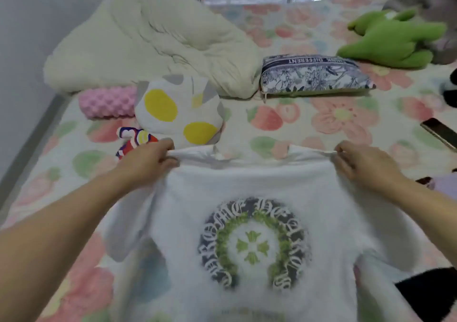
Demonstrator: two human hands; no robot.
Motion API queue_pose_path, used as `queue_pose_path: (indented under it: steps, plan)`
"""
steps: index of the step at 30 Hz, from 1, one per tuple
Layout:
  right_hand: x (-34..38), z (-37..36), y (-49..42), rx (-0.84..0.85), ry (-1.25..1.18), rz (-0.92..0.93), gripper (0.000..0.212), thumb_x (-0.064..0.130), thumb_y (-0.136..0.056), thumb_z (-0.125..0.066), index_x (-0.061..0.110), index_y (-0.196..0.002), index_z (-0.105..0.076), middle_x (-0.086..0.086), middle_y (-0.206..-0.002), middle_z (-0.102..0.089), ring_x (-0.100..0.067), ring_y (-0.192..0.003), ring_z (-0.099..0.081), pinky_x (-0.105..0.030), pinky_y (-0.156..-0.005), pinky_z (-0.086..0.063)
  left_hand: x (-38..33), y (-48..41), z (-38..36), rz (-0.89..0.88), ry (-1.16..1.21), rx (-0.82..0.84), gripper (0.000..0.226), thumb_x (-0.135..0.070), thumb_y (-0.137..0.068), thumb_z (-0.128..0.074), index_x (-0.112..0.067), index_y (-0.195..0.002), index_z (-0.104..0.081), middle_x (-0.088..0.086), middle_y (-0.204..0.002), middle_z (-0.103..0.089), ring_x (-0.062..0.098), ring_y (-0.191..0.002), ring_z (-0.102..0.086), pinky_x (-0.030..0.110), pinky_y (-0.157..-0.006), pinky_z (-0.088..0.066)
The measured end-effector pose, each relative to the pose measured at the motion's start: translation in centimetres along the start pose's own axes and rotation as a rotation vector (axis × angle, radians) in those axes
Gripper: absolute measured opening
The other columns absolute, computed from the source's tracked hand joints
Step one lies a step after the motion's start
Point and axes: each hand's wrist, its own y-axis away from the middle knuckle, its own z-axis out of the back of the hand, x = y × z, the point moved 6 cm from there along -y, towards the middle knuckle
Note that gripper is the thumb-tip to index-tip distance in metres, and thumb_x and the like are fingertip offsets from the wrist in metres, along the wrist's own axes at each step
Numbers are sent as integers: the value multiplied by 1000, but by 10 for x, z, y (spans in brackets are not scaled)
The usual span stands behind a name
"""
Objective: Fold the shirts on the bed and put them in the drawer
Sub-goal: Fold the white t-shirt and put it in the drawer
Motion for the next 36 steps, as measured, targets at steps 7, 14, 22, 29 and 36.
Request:
queue_pose_path:
  steps: [7,14,22,29,36]
  plan:
    - [-18,-181,14,-183,-17,-276,62,28,-86,-57,18,-141,-32,-24,-135,-33,-40,-128,-28,-51,-98,-26,49,3,-188,244,74,-223,72,-33,-85,-62,-32,-145,-23,20,-149,-24,38,-138,-18,56,-108,-15]
    - [-25,-270,174,4,-267,-712,72,33,-83,-62,5,-139,-28,-27,-135,-34,-39,-125,-30,-47,-103,-23,69,167,-287,738,473,-242,44,-22,-90,-47,6,-124,-47,27,-116,-55,40,-108,-50,42,-93,-34]
    - [-43,-267,262,220,-323,-812,25,25,-95,-47,2,-84,-46,-26,-79,-60,-48,-83,-58,-39,-65,-34,67,224,-291,799,507,-149,12,-19,-93,-52,-10,-86,-52,-1,-73,-55,22,-73,-50,25,-57,-30]
    - [-70,-256,275,240,-138,-797,30,29,-95,-44,0,-97,-52,-32,-87,-63,-50,-83,-57,-44,-68,-39,98,265,-292,840,340,53,24,-22,-94,-50,-4,-78,-51,19,-75,-58,38,-78,-56,36,-66,-29]
    - [-83,-248,306,273,-44,-831,27,29,-92,-50,4,-101,-54,-29,-88,-66,-48,-85,-59,-45,-71,-42,94,283,-292,787,444,138,39,-30,-91,-54,-15,-55,-52,3,-53,-54,24,-56,-52,29,-52,-34]
